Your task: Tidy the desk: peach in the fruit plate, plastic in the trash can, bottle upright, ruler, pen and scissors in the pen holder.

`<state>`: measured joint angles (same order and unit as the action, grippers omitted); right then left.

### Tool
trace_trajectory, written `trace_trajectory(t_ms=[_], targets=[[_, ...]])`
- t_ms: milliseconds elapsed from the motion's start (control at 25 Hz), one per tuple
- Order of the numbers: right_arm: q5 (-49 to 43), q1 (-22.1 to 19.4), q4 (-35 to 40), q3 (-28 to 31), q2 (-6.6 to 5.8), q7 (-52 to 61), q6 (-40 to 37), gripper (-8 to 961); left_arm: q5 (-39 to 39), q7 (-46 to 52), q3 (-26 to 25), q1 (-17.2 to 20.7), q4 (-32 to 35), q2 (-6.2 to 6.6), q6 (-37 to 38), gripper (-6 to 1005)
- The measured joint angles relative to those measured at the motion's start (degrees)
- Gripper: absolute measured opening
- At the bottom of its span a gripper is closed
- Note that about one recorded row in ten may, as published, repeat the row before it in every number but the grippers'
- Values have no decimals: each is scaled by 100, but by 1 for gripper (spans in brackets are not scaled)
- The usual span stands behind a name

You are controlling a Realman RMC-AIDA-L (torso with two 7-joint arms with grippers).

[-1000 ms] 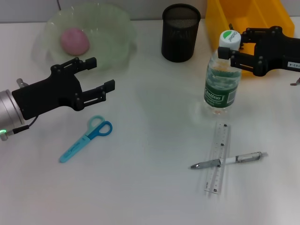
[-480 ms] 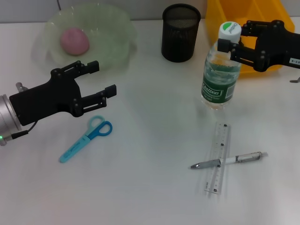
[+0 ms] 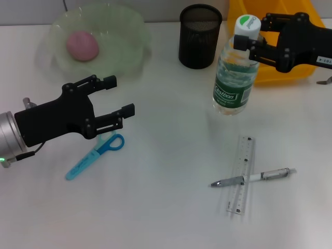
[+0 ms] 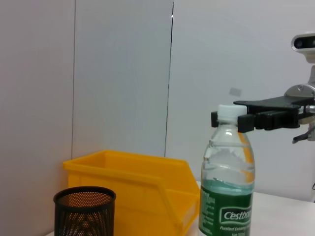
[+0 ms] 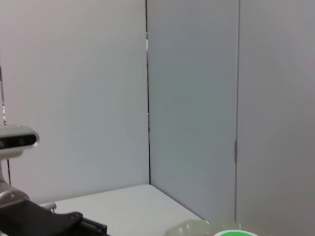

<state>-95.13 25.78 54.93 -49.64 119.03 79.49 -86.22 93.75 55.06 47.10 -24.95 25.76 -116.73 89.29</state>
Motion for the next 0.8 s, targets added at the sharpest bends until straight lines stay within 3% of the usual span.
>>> trace_trajectory(t_ms=[800], targets=[[114, 954, -1164, 60, -3, 48, -52, 438, -41, -31, -61, 152, -17, -75, -62, 787]])
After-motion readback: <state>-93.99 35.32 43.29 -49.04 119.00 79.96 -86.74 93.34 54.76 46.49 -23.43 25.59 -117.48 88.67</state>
